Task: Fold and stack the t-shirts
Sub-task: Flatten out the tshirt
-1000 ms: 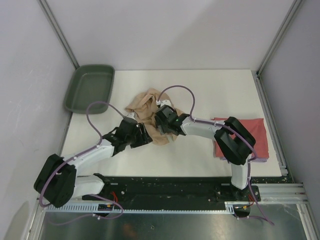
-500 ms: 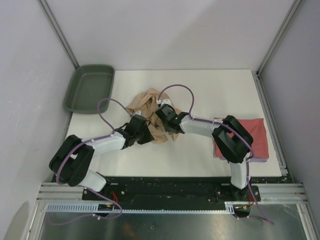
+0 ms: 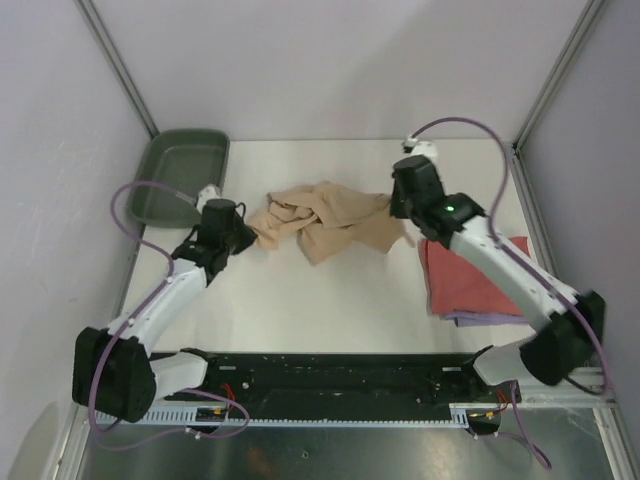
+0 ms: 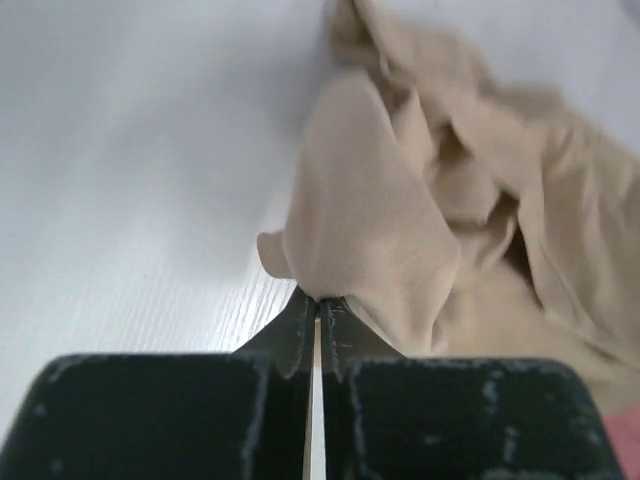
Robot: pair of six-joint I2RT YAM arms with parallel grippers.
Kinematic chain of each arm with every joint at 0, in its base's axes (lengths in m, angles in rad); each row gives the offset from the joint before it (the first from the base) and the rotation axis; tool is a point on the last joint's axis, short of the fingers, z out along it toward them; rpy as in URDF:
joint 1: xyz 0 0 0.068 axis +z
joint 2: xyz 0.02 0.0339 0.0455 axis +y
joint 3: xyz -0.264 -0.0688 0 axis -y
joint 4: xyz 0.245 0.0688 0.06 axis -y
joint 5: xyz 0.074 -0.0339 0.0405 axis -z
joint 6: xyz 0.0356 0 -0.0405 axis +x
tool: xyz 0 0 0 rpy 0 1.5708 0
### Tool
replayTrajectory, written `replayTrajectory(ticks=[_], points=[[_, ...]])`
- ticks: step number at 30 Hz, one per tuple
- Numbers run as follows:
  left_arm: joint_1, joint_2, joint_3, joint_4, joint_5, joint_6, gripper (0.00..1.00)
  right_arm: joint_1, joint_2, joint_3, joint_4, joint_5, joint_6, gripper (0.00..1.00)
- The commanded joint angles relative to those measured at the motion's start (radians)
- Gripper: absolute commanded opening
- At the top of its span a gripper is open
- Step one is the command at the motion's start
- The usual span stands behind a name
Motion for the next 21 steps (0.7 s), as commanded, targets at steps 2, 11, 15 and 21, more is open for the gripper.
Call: replayTrajectory(ticks=[2,11,15,21], points=[[0.043,-0.105,0.162,-0.121,-0.113,0.142,0.00,-0.021,-0.191,0.089,-0.110,0.032,0.040,0.00],[0.115,0.066,0.365,-0.151,-0.076,0.228,0.00,-0.197,-0.149,0.092,-0.125,-0.025,0.052,0.00],[0.135,0.308,0.542,-0.157,0.086,0.284,0.13,-0.257,-0.070,0.053,-0.130,-0.079,0.086,0.00],[0.100,0.400,0.652,-0.179,0.252,0.333,0.66,-0.285,0.019,-0.084,-0.093,-0.119,0.104,0.00]])
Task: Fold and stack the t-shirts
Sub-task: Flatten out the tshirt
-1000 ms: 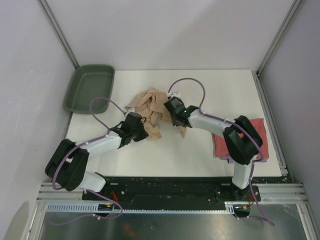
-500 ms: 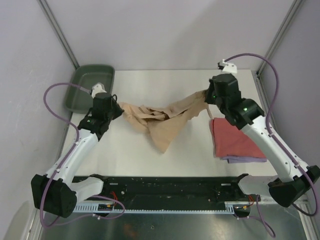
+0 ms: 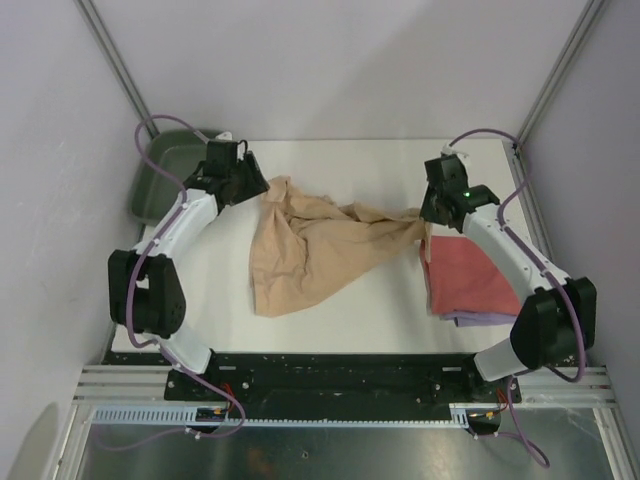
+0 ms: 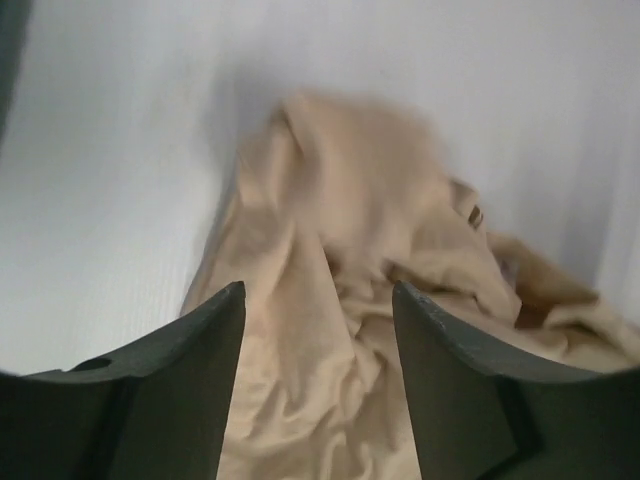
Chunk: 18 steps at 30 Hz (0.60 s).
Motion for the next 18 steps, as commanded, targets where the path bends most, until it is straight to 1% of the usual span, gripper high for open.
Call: replayTrajectory(ticks=[1,3,5,9,12,15,18], points=[[-0.040,-0.051,0.037,-0.026,0.110,0.070,0.67,-0.020,0.045,-0.088,0.028,-0.045,0.032,0.00],[-0.060,-0.108,-0.048,-0.033,0.084,0.066,0.66,-0.026,0.059,-0.129,0.048,-0.066,0.041,0.00],[-0.074,-0.203,-0.170,-0.035,0.034,0.040,0.61,-0.026,0.062,-0.156,0.065,-0.081,0.048,0.00],[-0.094,-0.425,-0.457,-0.036,-0.081,-0.062,0.54,-0.023,0.064,-0.172,0.075,-0.093,0.050,0.00],[-0.130,-0.578,-0.633,-0.054,-0.155,-0.152,0.50,-0.023,0.065,-0.175,0.079,-0.104,0.050,0.00],[-0.186,-0.664,-0.742,-0.096,-0.221,-0.238,0.46,-0.019,0.065,-0.175,0.085,-0.119,0.054,0.00],[-0.237,-0.700,-0.800,-0.117,-0.246,-0.297,0.42,-0.010,0.068,-0.177,0.090,-0.124,0.056,0.00]])
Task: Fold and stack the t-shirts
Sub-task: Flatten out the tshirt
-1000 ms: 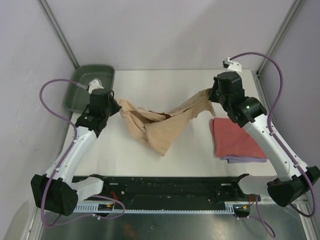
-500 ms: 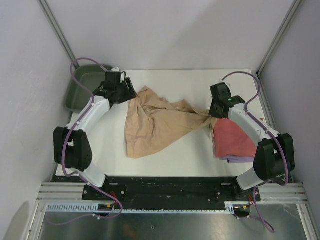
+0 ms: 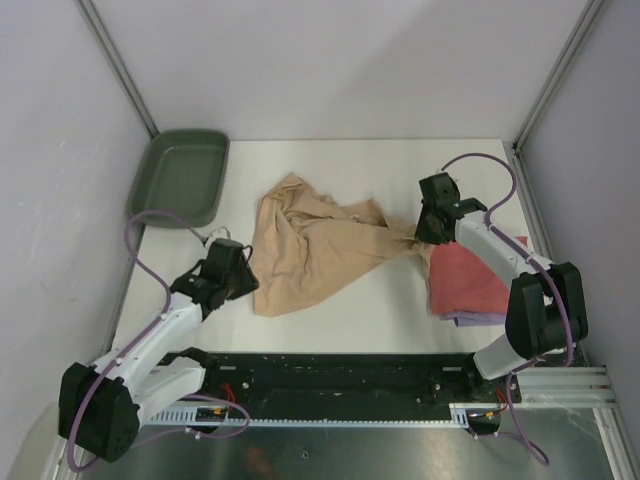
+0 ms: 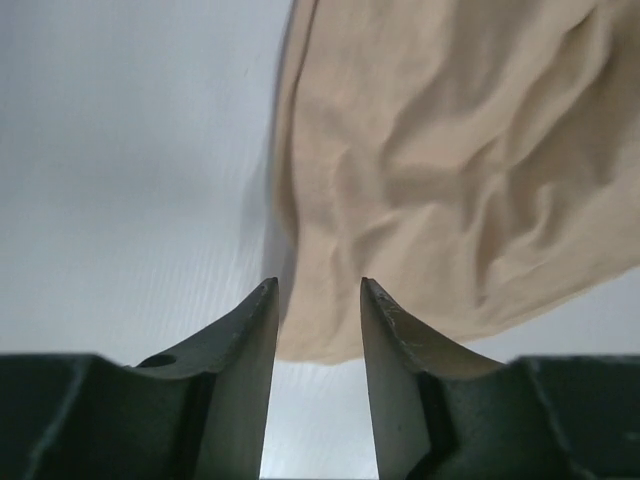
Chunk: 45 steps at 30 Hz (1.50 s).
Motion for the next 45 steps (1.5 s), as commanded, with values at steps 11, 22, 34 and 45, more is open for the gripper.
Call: replayTrajectory(ticks=[11,22,34,45], points=[[-0.114,0.062,-0.080,-0.019,-0.084,-0.191,0.37,0.017,-0.007,0.003,0.029,-0.017,0.027,0.00],[-0.125,0.138,-0.095,0.002,-0.061,-0.227,0.39,0.015,-0.008,0.003,0.040,-0.033,0.030,0.00],[-0.155,0.190,-0.100,0.039,-0.032,-0.276,0.29,0.010,-0.014,0.003,0.059,-0.050,0.034,0.00],[0.085,-0.013,0.279,-0.060,-0.116,-0.022,0.00,-0.076,-0.187,0.004,0.034,-0.200,0.042,0.00]])
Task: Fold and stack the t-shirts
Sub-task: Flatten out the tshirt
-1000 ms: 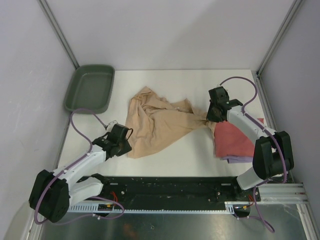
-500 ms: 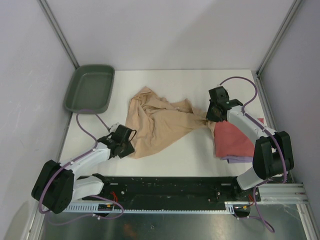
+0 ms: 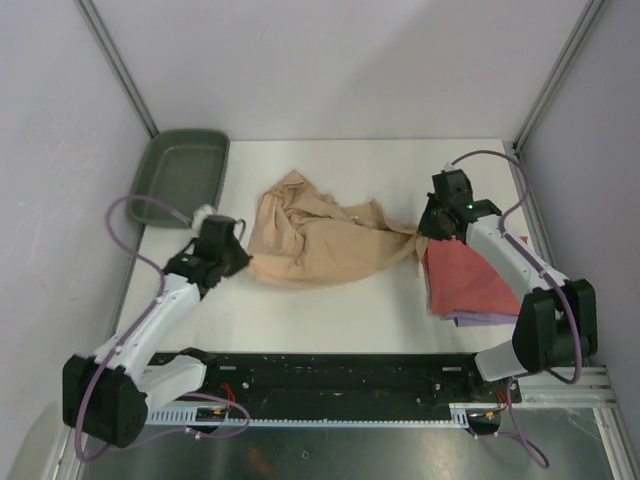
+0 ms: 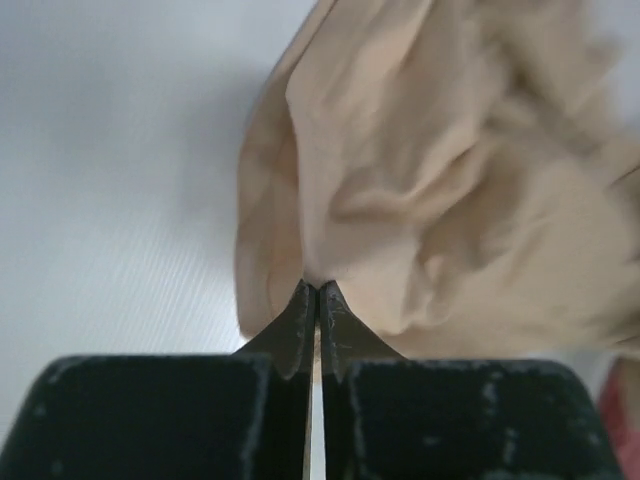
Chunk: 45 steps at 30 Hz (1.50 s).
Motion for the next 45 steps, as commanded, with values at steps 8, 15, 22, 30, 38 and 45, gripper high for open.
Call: replayTrajectory(ticks=[8,15,22,30,38,45], points=[[0.107,-0.246,0.405,-0.053,-0.168,0.238,0.00,-0.160,-0.457,0.019,-0.006,-0.256,0.100,0.00],[0.111,-0.254,0.616,-0.055,-0.217,0.261,0.00,-0.235,-0.656,0.104,0.017,-0.298,0.162,0.00],[0.141,-0.059,0.782,-0.002,-0.130,0.241,0.00,-0.240,-0.591,0.134,0.153,-0.289,0.223,0.00],[0.258,0.494,1.174,0.096,0.170,0.192,0.00,-0.242,-0.212,0.181,0.573,-0.293,0.254,0.00],[0.356,0.872,1.892,0.168,0.393,0.054,0.00,-0.309,-0.001,0.618,0.577,-0.255,0.304,0.00],[0.487,0.714,1.677,0.281,0.447,0.021,0.00,-0.316,-0.194,0.539,0.504,-0.159,0.280,0.00]])
